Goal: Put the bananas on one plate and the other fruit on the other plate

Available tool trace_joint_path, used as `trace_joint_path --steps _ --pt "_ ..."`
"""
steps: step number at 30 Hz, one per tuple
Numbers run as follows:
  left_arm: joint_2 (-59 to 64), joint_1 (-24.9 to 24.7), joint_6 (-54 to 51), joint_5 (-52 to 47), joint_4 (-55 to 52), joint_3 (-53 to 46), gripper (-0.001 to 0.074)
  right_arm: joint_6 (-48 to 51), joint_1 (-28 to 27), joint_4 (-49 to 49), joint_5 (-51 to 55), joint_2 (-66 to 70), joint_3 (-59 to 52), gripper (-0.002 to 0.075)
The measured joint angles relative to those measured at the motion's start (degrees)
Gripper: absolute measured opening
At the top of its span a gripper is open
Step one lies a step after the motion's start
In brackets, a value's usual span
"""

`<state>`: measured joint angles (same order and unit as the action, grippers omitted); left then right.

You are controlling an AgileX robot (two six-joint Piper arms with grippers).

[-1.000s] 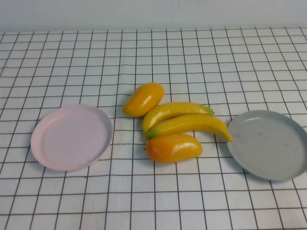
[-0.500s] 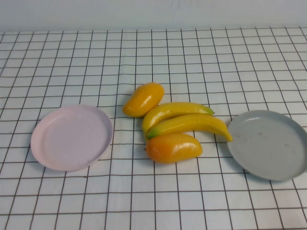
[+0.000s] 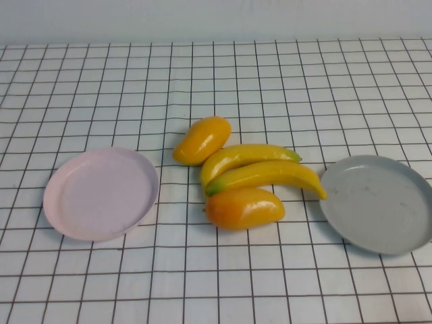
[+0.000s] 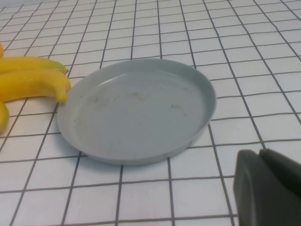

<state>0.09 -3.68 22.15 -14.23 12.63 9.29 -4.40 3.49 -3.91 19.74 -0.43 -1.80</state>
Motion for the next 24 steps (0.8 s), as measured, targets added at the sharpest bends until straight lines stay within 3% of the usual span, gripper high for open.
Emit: trace_joint_path --steps 3,8,18,21,24 --pt "4.9 0.0 -8.0 -12.4 -4.7 10.7 -0.0003 0.0 0.0 0.0 0.0 0.0 0.0 -0.0016" --pt "15.9 0.0 -22.1 -23.9 -5.8 21.9 -0.0003 0.0 0.0 0.0 0.0 0.0 0.0 -0.0016" --pt "38.5 -0.4 -31.9 -27.7 -4.3 27.1 -0.0003 0.0 0.0 0.0 0.0 0.0 0.0 -0.0016" --pt "44.8 -3.9 -36.7 -28.2 -4.3 29.2 0.0011 0.0 0.0 0.0 0.0 0.0 0.0 -0.0016" --pt "51.4 -10.9 -38.5 -29.0 -5.6 33.4 0.0111 0.0 0.0 0.0 0.0 0.0 0.0 -0.0016"
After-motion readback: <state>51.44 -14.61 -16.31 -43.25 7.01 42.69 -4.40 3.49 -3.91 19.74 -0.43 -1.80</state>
